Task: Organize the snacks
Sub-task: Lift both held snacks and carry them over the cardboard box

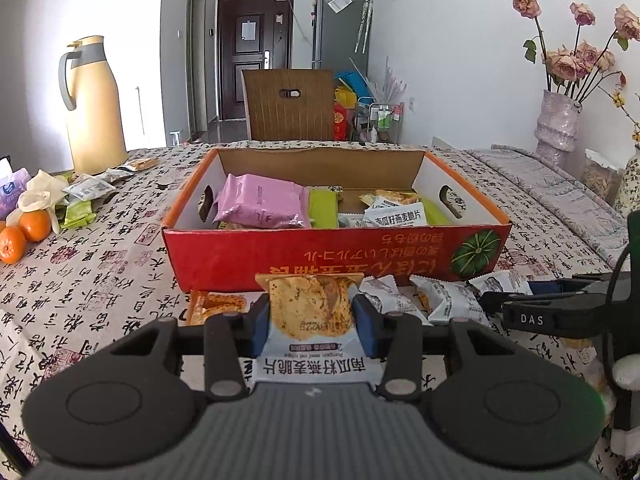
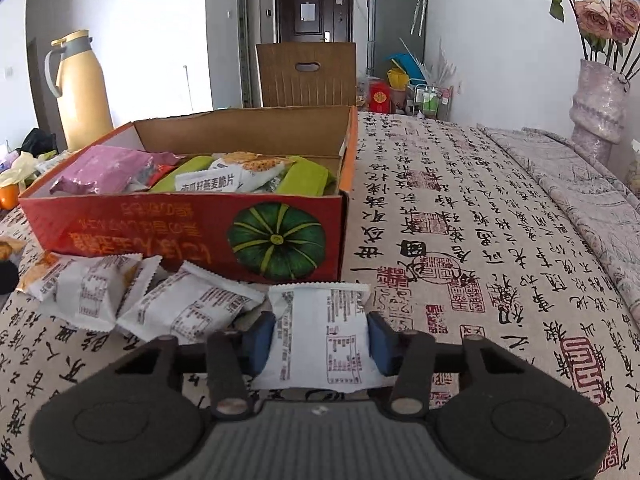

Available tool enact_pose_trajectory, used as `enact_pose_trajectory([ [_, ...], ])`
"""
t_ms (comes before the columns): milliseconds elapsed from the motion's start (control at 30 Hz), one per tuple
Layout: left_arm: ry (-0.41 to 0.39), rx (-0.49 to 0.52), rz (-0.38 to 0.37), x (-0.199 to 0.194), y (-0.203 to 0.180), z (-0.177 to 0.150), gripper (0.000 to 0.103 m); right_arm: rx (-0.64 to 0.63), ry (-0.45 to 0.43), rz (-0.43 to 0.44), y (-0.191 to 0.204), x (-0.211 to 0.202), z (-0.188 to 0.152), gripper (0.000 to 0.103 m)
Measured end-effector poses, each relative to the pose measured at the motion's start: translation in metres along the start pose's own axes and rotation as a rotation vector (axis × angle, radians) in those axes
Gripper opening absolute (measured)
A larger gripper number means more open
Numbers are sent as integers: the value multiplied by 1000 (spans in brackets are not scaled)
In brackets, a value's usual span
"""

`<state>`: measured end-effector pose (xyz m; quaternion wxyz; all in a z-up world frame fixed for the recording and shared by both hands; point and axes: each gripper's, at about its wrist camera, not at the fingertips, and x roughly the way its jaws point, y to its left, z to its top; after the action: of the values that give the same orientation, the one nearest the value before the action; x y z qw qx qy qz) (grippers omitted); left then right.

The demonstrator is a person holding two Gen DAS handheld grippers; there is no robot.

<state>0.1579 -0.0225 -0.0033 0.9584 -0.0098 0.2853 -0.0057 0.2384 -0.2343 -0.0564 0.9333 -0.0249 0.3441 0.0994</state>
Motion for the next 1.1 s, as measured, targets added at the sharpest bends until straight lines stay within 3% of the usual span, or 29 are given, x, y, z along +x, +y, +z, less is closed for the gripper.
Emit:
enact_pose_trajectory([
  [367,-51,15,-6,-5,1,19,44,23,-90,13,-2,-40,-5,44],
  [633,-101,35,4,0,-4,45,44,8,-217,55,10,-70,19,44],
  [1100,-143,44,36,38,-13,91,44,33,-284,109,34,-35,80,44],
])
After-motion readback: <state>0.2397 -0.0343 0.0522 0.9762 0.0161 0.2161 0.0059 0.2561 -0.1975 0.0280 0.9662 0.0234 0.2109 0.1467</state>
